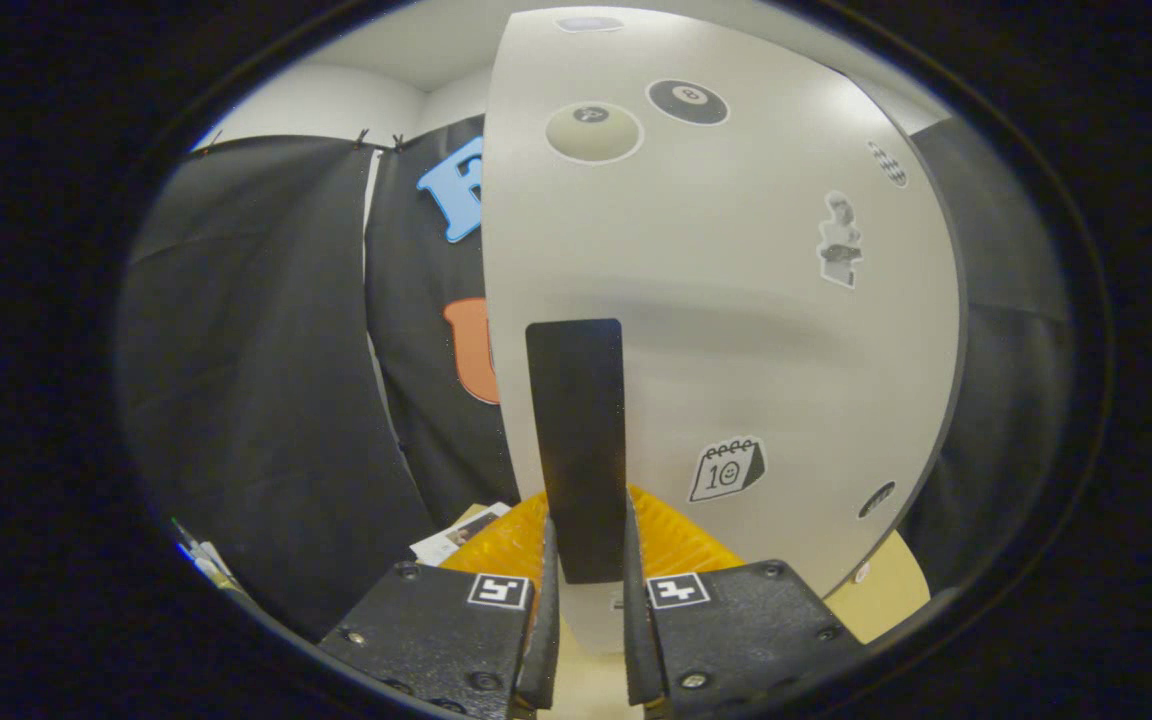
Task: Open the shoe cabinet door, grab the shoes and put them into the shoe cabinet, then close the shoe cabinet door.
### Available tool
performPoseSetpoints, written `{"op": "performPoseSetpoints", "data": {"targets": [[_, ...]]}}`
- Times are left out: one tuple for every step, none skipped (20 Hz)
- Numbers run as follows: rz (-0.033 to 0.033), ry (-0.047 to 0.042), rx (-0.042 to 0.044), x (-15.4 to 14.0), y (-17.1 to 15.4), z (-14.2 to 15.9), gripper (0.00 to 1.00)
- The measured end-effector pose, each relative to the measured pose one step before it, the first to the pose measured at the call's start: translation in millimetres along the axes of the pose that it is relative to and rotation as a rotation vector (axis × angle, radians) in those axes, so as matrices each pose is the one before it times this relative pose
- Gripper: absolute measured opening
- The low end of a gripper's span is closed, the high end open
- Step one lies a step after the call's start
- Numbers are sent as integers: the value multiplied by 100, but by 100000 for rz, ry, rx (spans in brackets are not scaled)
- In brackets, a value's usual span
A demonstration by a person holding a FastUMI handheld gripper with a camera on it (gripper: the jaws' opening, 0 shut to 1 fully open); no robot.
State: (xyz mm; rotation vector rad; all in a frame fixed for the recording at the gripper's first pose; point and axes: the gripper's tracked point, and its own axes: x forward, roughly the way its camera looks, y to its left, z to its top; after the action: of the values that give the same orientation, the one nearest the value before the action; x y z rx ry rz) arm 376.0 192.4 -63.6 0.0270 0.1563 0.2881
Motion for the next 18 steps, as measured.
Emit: {"op": "performPoseSetpoints", "data": {"targets": [[-57,-54,-154,-582,-125,-165,30],[-200,-222,-458,-738,-202,-121,29],[-298,-69,-198,-574,-261,-66,29],[-182,33,275,-503,-136,-148,29],[-51,-87,194,-595,-246,-93,29],[-140,-93,-32,-569,-214,-149,28],[-345,142,-57,-596,-297,-137,28],[-306,-87,242,-614,-372,-194,27],[-364,-42,709,-498,-334,-18,27],[-562,-186,750,-688,-296,-251,27],[-711,-249,178,-535,-303,-38,26],[-1058,-252,-58,-357,-401,-125,26],[-1008,-198,-182,-350,-393,-19,26],[-869,-162,164,-610,-443,-132,25],[-772,-89,311,-447,-353,23,24],[-623,-141,-9,-581,-552,-14,24],[-665,-99,-92,-564,-460,11,23],[-410,-18,-303,-197,-539,-46,23]]}}
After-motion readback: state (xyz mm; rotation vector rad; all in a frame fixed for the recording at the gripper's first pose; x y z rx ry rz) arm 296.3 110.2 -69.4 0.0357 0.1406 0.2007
